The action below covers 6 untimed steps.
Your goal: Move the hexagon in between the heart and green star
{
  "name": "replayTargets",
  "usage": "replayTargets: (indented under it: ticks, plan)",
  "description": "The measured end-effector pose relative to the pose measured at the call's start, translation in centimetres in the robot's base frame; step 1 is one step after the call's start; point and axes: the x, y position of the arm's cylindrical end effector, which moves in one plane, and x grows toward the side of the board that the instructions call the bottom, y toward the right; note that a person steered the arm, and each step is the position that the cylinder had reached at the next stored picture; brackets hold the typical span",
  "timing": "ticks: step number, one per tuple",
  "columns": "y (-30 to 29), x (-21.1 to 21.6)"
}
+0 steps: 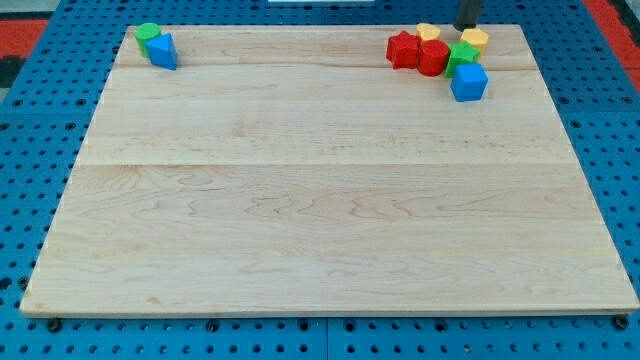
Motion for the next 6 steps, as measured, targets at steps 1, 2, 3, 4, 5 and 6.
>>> replayTargets:
  ticks: [1,2,3,4,5,6]
  plan:
    - [0.7,0.0]
    - [3.9,0.3]
    - [4.0,2.8]
    - [0.2,6.4]
    - [-4.2,8.6]
    - [-2.2,6.1]
